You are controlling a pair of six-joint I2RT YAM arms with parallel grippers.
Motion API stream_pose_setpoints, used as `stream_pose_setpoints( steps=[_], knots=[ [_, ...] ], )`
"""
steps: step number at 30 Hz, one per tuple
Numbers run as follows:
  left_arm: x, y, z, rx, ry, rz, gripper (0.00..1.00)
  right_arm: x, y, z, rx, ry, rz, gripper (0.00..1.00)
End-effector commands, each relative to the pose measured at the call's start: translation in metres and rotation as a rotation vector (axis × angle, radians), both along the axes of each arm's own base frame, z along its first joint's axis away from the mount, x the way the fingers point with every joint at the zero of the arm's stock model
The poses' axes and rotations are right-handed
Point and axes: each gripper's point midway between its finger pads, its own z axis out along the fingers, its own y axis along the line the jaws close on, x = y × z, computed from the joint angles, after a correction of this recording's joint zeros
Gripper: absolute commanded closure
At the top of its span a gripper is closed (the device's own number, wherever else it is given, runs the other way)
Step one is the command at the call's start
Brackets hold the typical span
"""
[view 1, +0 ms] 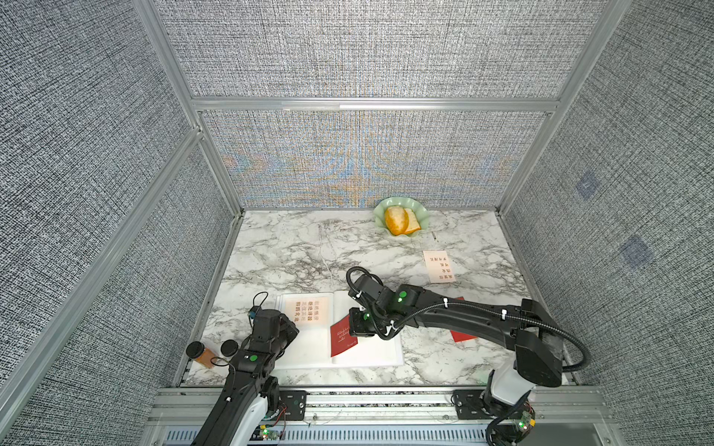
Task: Place the photos into the photo albums
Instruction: Insert the photo into the photo album.
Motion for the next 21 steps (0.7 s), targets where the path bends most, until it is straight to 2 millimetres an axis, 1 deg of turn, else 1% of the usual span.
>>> stream_pose_setpoints(
  steps=[1,7,16,21],
  knots=[
    [0.002,0.001,0.003,0.014,-0.010,-0.010,0.79,-0.001,-0.008,-0.005,-0.054,-0.008,-0.010,1.00],
    [0.003,0.000,0.005,0.017,-0.021,-0.016,0.79,-0.002,-0.009,-0.010,-0.069,-0.003,-0.020,1.00],
    [0.007,-0.001,0.012,0.020,-0.047,-0.026,0.79,-0.004,-0.006,-0.020,-0.067,0.013,-0.023,1.00],
    [0.008,-0.001,0.016,0.015,-0.061,-0.026,0.79,-0.005,-0.006,-0.028,-0.064,0.027,-0.019,1.00]
  ],
)
